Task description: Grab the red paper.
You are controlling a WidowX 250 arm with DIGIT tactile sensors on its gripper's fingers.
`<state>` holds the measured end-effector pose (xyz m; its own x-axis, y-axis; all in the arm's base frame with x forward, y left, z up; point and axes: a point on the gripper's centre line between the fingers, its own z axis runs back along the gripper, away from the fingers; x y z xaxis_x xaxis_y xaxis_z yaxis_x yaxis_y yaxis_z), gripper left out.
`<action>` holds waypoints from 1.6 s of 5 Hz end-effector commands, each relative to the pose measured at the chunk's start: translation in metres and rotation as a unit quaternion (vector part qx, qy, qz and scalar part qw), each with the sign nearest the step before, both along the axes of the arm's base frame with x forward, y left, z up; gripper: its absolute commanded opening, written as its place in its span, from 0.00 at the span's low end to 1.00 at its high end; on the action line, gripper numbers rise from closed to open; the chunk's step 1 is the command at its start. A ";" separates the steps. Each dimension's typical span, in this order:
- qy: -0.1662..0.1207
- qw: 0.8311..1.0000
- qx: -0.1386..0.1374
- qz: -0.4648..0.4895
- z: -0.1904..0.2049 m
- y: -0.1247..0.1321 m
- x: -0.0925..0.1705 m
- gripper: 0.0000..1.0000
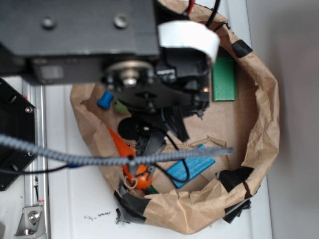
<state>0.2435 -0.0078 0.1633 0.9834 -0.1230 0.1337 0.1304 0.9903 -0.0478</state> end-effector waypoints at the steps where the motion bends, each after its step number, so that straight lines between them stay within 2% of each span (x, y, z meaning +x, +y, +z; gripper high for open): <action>1: -0.043 0.998 0.029 0.040 0.005 0.056 0.027 0.78; 2: -0.060 0.994 0.014 0.096 -0.034 0.079 0.036 1.00; 3: -0.036 0.986 0.055 0.151 -0.058 0.080 0.036 1.00; 4: -0.014 0.980 0.060 0.190 -0.075 0.080 0.031 1.00; 5: -0.003 0.981 0.034 0.192 -0.090 0.075 0.034 1.00; 6: 0.001 0.983 0.008 0.184 -0.111 0.066 0.039 1.00; 7: -0.028 0.989 0.008 0.147 -0.123 0.063 0.047 1.00; 8: -0.033 0.988 0.048 0.145 -0.133 0.069 0.056 1.00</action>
